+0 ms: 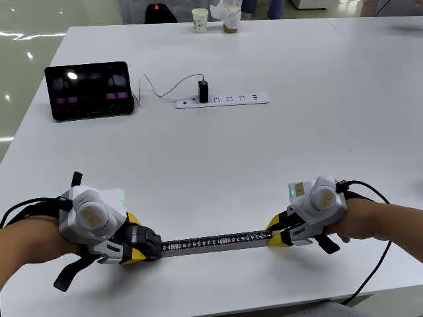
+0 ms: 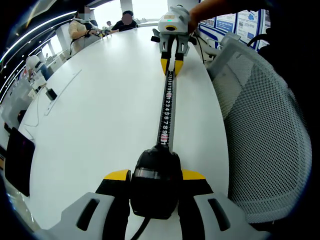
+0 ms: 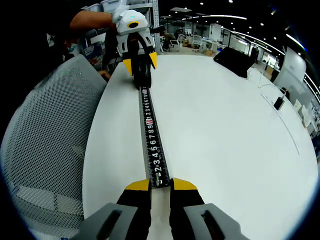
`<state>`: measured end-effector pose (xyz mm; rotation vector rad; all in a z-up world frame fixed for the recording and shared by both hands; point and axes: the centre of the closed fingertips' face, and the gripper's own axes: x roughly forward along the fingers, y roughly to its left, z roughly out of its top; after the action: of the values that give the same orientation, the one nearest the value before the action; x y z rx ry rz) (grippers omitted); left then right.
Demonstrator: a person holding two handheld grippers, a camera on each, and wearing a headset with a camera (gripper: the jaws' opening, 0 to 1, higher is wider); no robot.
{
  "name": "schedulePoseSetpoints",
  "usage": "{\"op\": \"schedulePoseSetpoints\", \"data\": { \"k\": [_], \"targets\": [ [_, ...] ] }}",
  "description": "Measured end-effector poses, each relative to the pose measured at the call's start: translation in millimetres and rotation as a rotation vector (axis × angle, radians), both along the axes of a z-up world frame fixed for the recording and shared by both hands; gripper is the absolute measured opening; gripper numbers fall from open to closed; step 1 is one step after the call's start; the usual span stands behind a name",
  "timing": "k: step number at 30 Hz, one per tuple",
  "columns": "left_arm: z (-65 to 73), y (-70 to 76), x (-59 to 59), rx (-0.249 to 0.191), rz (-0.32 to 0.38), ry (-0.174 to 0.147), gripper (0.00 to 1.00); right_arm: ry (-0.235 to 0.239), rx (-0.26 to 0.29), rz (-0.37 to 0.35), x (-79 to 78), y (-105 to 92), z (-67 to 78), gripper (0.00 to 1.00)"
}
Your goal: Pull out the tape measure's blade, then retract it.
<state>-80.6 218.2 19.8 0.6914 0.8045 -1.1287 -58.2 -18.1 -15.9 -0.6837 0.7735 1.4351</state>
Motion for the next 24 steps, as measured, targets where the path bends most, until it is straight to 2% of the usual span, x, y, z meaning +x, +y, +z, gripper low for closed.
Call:
{"op": "schedulePoseSetpoints", "data": {
  "k": [24],
  "targets": [
    [-0.2,0.0,0.0,-0.002,-0.005,-0.002,0.31,-0.003,-0.015,-0.008,0.1,-6.9,1.9,0.10]
  ]
}}
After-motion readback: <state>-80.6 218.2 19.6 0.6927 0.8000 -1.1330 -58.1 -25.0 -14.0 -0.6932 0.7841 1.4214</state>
